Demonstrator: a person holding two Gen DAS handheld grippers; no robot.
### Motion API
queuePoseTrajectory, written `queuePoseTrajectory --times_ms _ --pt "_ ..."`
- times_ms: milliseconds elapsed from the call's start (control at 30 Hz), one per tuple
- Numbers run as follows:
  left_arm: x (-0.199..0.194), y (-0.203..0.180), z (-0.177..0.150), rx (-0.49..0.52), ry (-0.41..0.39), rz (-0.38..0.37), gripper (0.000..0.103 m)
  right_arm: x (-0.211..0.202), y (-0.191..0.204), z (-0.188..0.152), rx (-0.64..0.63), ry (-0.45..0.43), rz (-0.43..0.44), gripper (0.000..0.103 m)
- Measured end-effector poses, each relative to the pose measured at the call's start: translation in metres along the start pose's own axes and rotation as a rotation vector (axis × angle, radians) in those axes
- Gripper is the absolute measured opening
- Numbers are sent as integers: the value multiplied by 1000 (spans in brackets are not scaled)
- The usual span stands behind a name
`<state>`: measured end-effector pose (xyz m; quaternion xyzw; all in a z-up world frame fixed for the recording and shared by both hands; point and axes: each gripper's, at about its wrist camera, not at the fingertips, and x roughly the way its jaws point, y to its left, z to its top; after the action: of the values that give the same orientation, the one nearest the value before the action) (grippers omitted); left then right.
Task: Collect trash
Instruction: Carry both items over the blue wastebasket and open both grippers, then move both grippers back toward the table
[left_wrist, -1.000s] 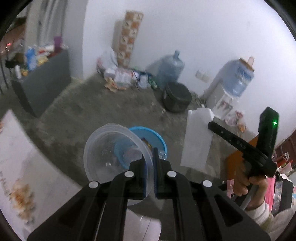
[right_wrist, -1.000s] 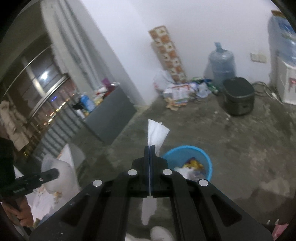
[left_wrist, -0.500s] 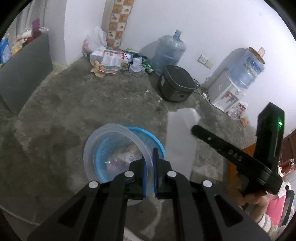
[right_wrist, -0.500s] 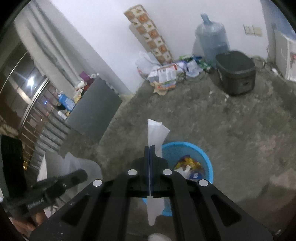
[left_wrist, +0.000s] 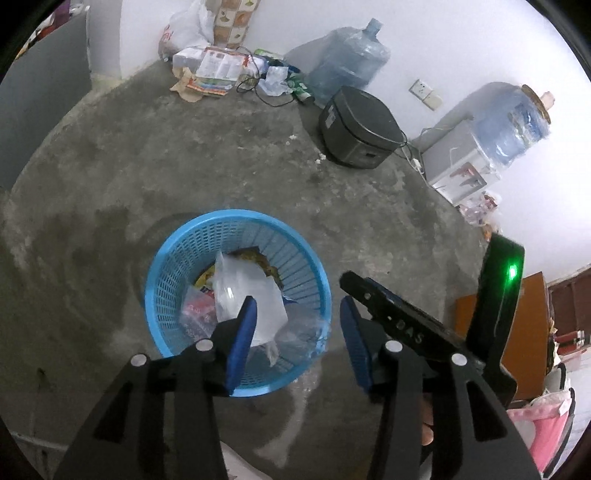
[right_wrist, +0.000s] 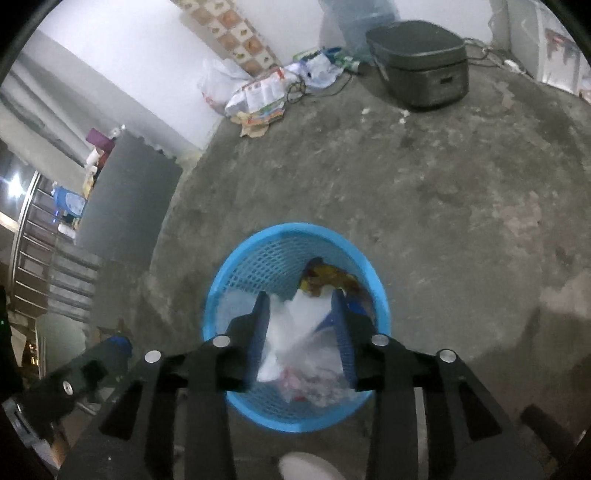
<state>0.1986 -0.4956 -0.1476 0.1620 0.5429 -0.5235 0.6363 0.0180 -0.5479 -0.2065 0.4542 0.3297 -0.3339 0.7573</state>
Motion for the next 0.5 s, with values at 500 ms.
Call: queuePoseTrajectory --times_ms 500 --pt "-127 -37 -18 118 -152 63 71 -119 60 -23 -133 -180 -1 71"
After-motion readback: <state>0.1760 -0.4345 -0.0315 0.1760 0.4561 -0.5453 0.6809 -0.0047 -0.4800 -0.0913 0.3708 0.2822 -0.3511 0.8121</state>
